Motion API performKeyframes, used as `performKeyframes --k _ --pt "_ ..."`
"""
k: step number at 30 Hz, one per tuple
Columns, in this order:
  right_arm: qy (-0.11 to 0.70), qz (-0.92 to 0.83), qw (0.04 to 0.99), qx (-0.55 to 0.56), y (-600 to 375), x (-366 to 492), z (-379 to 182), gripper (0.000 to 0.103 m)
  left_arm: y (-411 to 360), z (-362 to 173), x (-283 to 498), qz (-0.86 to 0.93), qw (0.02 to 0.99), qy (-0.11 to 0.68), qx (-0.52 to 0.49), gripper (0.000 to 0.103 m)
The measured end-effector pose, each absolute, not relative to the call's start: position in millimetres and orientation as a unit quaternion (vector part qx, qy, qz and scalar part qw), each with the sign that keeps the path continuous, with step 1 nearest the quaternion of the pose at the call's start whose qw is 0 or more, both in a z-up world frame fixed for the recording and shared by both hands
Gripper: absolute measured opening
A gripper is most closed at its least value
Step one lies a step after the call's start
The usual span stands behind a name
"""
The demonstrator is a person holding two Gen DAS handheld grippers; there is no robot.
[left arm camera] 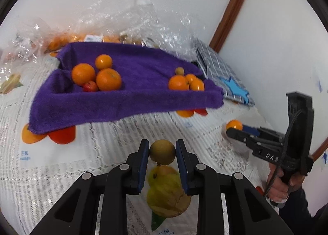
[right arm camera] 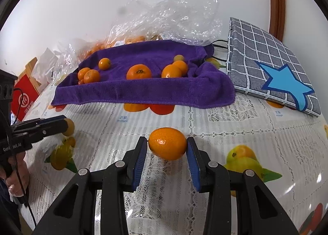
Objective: Organize fruits
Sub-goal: 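Close the left gripper on the small yellow fruit while the right gripper lifts the orange, then carry the orange and the yellow fruit over the purple towel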
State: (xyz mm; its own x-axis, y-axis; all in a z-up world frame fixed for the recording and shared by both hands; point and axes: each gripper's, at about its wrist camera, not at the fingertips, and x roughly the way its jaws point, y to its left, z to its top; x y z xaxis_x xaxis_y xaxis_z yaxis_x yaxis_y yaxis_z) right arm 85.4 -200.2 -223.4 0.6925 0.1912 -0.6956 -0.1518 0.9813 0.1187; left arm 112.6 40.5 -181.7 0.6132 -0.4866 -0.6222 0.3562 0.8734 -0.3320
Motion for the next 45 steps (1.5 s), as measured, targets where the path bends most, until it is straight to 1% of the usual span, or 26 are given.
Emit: performKeyframes --k 4,8,12,20,27,30,32,36,40,45 --pt "0.383 0.104 0.916 0.051 -203 87 -219 0.039 53 -178 113 -0.219 0.900 0.360 -0.112 0.026" --pt "0.371 0.107 0.921 0.041 -199 91 -202 0.039 75 -167 117 -0.194 0.904 0.346 -0.159 0.026" --pt "0.353 0.113 0.929 0.021 -194 102 -179 0.039 86 -141 129 -0.164 0.917 0.333 -0.146 0.026" --pt "0.323 0.109 0.940 0.014 -193 154 -136 0.039 105 -92 184 -0.111 0.928 0.325 -0.146 0.026" --pt "0.306 0.114 0.945 0.007 -187 207 -114 0.039 104 -83 233 -0.084 0.927 0.336 -0.146 0.026" --pt "0.311 0.118 0.943 0.009 -183 226 -119 0.039 99 -89 257 -0.061 0.926 0.349 -0.131 0.026" --pt "0.324 0.125 0.938 0.015 -179 239 -131 0.039 96 -98 274 -0.049 0.921 0.364 -0.127 0.026" --pt "0.346 0.133 0.929 0.013 -168 257 -155 0.039 100 -114 301 -0.042 0.909 0.386 -0.151 0.026" --pt "0.370 0.140 0.918 0.004 -160 268 -177 0.039 96 -128 327 -0.016 0.900 0.415 -0.133 0.026" --pt "0.379 0.141 0.915 0.002 -156 271 -191 0.039 97 -148 339 -0.030 0.889 0.430 -0.156 0.026"
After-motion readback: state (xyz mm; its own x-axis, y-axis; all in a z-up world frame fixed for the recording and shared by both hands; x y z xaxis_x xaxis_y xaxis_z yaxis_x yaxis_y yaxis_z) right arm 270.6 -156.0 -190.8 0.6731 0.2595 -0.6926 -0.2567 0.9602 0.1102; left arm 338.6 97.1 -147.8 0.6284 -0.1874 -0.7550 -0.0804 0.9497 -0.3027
